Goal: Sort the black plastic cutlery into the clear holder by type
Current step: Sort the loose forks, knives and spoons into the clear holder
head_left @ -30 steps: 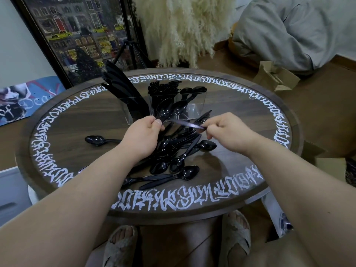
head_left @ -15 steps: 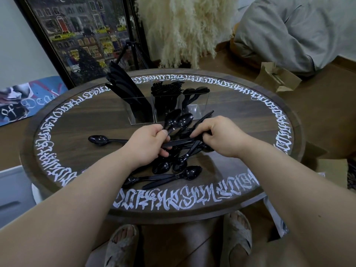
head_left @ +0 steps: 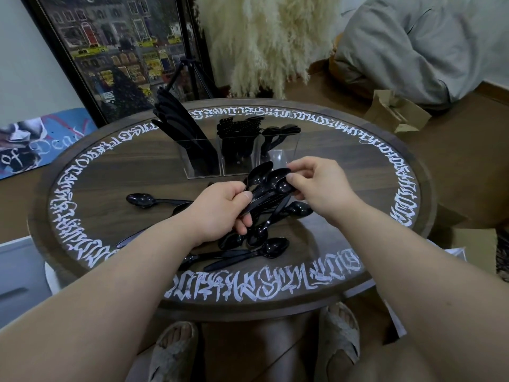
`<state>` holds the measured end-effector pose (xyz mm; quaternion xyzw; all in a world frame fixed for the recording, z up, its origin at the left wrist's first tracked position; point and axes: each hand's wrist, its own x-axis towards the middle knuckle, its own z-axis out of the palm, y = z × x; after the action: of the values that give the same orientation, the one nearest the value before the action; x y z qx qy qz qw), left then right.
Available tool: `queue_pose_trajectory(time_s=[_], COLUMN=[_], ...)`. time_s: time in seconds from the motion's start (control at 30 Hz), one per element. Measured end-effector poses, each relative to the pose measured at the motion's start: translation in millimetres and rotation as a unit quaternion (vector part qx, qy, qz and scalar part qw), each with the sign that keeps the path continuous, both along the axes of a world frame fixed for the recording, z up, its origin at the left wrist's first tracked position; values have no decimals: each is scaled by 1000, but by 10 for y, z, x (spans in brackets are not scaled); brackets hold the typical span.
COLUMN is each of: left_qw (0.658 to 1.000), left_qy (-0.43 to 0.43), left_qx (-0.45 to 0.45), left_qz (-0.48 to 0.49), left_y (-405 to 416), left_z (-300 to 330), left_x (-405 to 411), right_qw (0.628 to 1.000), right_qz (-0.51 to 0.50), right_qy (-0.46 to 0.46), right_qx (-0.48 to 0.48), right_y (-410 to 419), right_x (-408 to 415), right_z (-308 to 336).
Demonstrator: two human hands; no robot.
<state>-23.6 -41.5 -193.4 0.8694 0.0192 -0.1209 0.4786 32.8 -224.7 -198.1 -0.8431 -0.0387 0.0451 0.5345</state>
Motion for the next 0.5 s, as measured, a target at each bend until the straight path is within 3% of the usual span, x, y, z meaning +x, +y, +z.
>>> queue_pose_trajectory(time_s=[0.3, 0.5], left_qw=[996, 995], left_qy=[66, 59], left_qx=[-52, -75], left_qz=[15, 5], left_y=[-25, -62], left_z=[-58, -20], left_x=[6, 11], right_qw=[999, 997], right_qz=[39, 35], right_qy=[-33, -48], right_qx=[4, 49], right_y=[-38, 15], right_x=[-27, -52], right_z=[61, 86])
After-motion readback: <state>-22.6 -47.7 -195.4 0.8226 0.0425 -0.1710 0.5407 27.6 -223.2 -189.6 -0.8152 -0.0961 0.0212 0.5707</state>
